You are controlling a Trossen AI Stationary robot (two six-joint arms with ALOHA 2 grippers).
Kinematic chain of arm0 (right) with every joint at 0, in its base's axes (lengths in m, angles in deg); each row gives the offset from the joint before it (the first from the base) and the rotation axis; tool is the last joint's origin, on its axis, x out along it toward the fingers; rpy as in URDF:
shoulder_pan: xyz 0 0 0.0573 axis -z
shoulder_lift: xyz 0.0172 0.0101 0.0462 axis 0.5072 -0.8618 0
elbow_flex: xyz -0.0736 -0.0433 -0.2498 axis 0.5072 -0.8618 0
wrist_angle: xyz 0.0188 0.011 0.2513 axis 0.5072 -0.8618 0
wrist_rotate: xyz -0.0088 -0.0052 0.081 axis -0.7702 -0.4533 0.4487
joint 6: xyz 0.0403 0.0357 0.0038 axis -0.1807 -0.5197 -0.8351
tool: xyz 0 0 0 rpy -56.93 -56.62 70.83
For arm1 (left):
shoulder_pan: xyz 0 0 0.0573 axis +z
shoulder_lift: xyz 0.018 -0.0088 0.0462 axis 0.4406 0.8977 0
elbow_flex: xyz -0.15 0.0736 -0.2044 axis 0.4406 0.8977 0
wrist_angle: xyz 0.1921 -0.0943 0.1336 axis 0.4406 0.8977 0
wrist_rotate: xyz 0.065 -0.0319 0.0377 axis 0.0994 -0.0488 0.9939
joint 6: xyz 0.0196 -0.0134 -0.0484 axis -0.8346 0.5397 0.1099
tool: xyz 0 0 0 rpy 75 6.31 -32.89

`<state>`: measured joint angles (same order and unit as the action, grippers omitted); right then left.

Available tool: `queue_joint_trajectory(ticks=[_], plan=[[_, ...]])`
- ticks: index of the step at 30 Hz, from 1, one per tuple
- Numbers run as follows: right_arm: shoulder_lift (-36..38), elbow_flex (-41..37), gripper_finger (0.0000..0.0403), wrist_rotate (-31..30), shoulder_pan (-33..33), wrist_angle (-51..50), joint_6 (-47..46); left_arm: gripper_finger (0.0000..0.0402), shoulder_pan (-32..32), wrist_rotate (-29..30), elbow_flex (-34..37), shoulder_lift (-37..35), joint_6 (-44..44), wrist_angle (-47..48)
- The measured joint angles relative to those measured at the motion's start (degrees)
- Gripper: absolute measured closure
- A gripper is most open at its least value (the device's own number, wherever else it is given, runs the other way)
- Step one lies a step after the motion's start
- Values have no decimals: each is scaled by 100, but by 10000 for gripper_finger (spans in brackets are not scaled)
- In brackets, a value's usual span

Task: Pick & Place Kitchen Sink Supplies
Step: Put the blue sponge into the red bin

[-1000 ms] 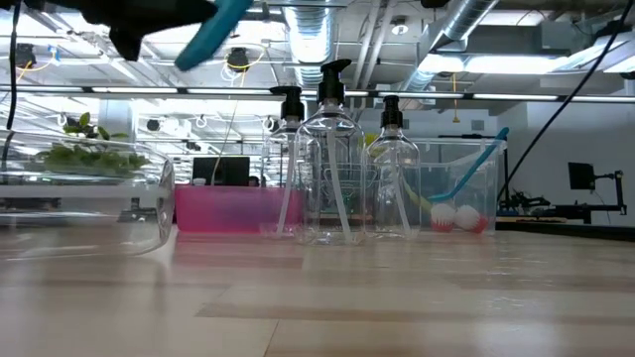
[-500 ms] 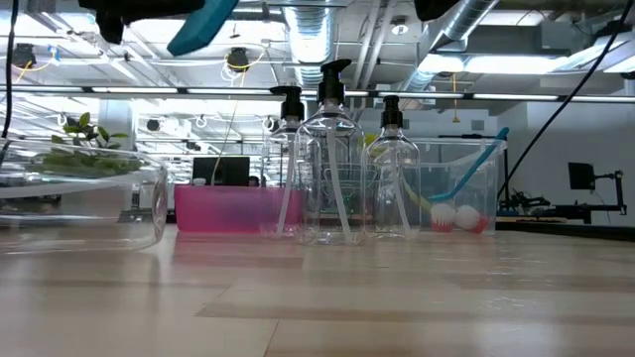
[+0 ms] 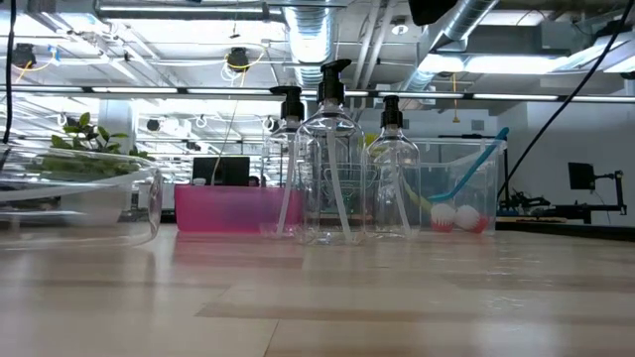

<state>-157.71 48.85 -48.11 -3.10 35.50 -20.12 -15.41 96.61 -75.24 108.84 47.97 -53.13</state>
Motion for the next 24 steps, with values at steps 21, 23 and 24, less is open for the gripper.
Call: queue_joint_trajectory(ticks=[21, 23, 24], plan=[[2, 0, 398, 0, 14, -58, 0, 393, 2329, -130, 331, 826, -2108, 11], [2, 0, 398, 0, 14, -59, 0, 393, 2445, -279, 436, 959, -1895, 11], [2, 0, 398, 0, 14, -59, 0, 393, 2494, -373, 474, 1035, -1793, 13]])
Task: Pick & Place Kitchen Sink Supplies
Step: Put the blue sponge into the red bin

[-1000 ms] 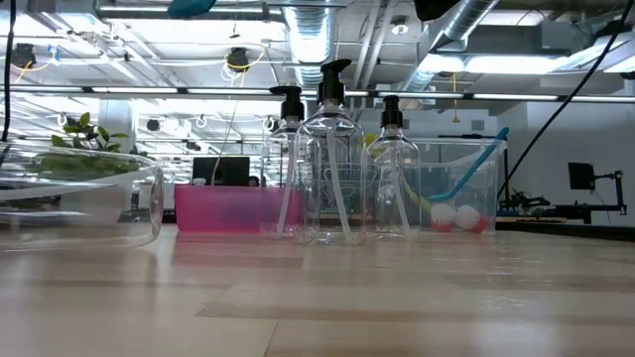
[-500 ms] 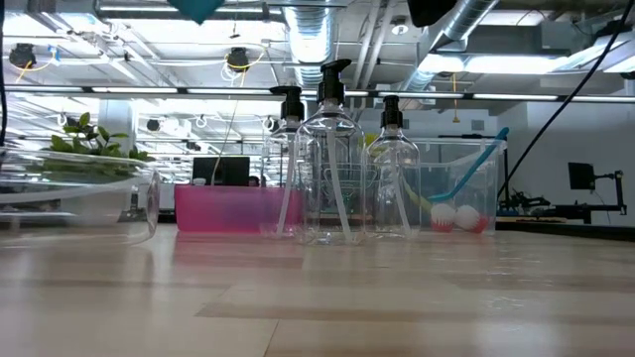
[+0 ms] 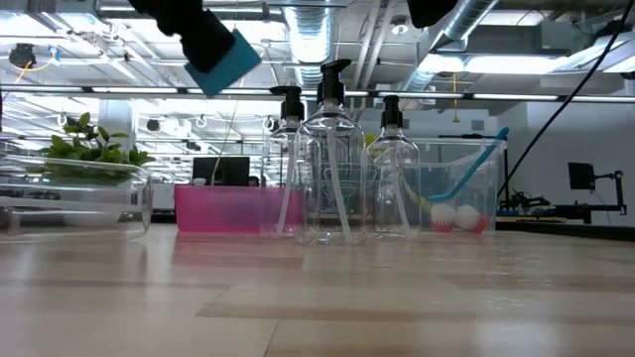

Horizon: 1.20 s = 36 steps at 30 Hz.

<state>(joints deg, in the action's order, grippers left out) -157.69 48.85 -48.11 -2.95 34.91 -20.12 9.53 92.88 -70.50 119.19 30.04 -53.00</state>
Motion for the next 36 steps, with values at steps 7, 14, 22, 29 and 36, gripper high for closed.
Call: queue_joint_trajectory(ticks=[7, 14, 22, 29, 36], plan=[[0, 0, 398, 0, 0, 0, 0, 393, 141, -411, 150, 463, 536, 1], [0, 0, 398, 2, 0, 0, 0, 393, 50, -476, 150, 412, 576, -6], [0, 0, 398, 2, 16, 2, 0, 393, -604, -1362, 104, -718, 1228, -31], [1, 0, 391, 11, 101, 371, -1, 393, -1488, -3303, 102, -1130, 2262, 9], [4, 0, 323, -17, 103, 793, 1, 394, -1789, -4114, 102, -385, 3056, -34]])
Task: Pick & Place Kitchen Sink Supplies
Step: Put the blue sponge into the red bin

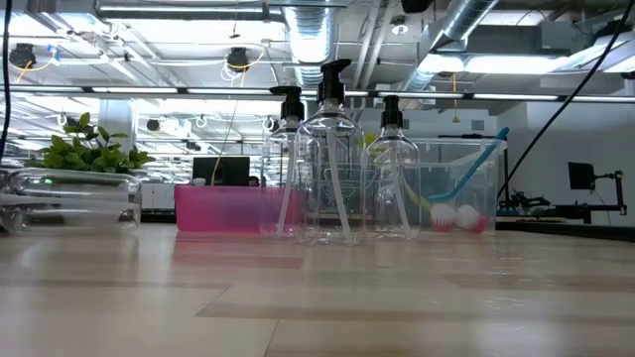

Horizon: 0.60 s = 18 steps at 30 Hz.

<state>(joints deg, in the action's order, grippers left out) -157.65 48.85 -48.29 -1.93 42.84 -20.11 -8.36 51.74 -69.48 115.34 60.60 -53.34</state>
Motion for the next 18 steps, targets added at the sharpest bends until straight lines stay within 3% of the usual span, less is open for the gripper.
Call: queue_joint_trajectory(ticks=[12, 18], plan=[[0, 0, 174, -8, -57, 634, -1, 394, 2, 123, 0, 1149, 236, -127], [0, 0, 143, -220, 27, 516, -172, 394, 2, 121, 0, 1384, 509, -401]])
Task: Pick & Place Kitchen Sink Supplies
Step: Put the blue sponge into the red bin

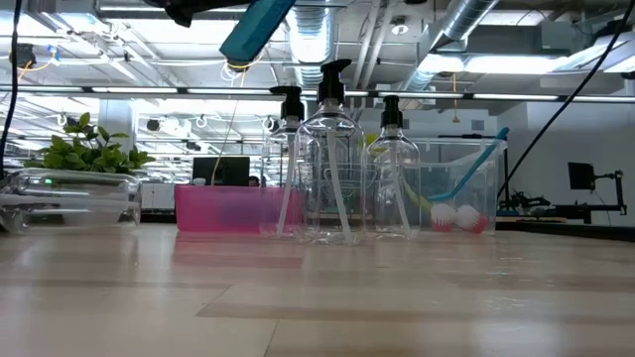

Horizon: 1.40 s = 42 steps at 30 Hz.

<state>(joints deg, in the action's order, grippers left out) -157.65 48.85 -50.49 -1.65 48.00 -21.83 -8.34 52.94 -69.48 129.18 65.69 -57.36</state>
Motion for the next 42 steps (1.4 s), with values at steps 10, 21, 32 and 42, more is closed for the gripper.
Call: queue_joint_trajectory(ticks=[10, 21, 32, 42], plan=[[0, 0, 143, -452, 177, -294, -525, 395, 5, 1, 0, 97, 8, -281], [53, 0, 143, -372, -70, -370, -432, 394, -29, -109, 59, 97, -6, -299], [129, 0, 142, -560, -4, -751, -674, 394, -88, -343, 68, 97, 128, -469], [90, 0, 142, -360, 382, -788, -1072, 394, 55, -360, 72, 108, 534, -572]])
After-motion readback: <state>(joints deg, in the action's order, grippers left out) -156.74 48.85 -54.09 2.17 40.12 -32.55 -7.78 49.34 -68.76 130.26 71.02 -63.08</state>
